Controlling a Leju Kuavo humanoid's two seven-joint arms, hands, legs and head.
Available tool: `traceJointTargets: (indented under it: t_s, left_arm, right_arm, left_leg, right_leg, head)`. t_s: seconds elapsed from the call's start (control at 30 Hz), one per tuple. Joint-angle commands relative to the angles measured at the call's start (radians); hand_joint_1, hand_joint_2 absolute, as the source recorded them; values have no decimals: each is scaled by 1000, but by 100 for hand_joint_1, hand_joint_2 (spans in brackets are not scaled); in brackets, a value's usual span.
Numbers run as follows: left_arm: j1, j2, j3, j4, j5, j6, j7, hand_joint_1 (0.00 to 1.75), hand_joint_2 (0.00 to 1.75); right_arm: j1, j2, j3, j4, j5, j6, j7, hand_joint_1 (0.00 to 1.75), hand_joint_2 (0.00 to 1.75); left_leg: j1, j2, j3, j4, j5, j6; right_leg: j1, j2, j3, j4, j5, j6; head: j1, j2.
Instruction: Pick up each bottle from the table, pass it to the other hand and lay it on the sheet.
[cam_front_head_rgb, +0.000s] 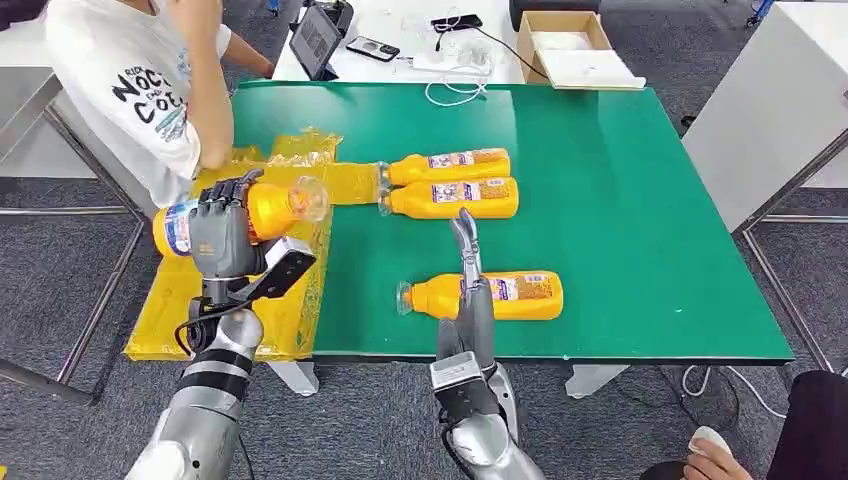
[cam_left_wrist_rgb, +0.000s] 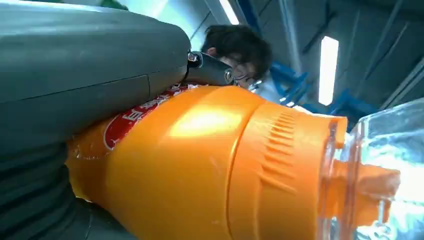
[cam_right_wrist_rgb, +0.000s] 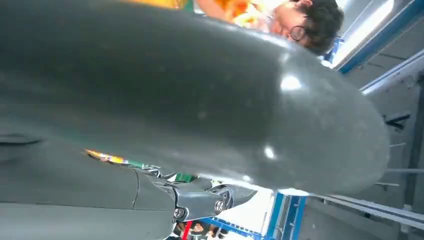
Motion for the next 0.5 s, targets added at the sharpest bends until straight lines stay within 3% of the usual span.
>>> traceJointTargets:
  t_s: [0.03,0.1,0.13,0.23,0.5]
  left_arm:
    - [-117,117,48,314,-265,-1,166,175,175]
    - [-121,123,46,336,-277,-1,178,175,175]
    - [-134,161,-58,402,-257,-1,250,175,175]
    - [-178,187,-80,542,-313,-1,307,175,175]
    - [-215,192,-75,644,-265,-4,295,175,175]
  right_arm:
    - [-34,-37,21,13,-26,13,2,0,0]
    - [-35,-37,21,15,-30,17,2,0,0]
    - [-36,-36,21,17,-31,16,2,0,0]
    - [-39,-32,11,31,-34,38,2,0,0]
    - [-44,-26,5,56,-28,53,2,0,0]
  left_leg:
    - [0,1,4,-1,-1,0]
    - [0,4,4,0,-1,0]
    - [0,3,3,0,-1,0]
    - [0,0,3,-1,-1,0]
    - [0,1,3,0,-1,0]
  right_leg:
    - [0,0,4,-1,-1,-2]
    - [1,2,3,0,0,-2]
    - [1,2,2,0,0,-2]
    - [1,-1,3,0,-1,-2]
    - [1,0,3,0,-1,-2]
  head:
    - [0,0]
    - [0,0]
    - [0,0]
    - [0,0]
    - [0,0]
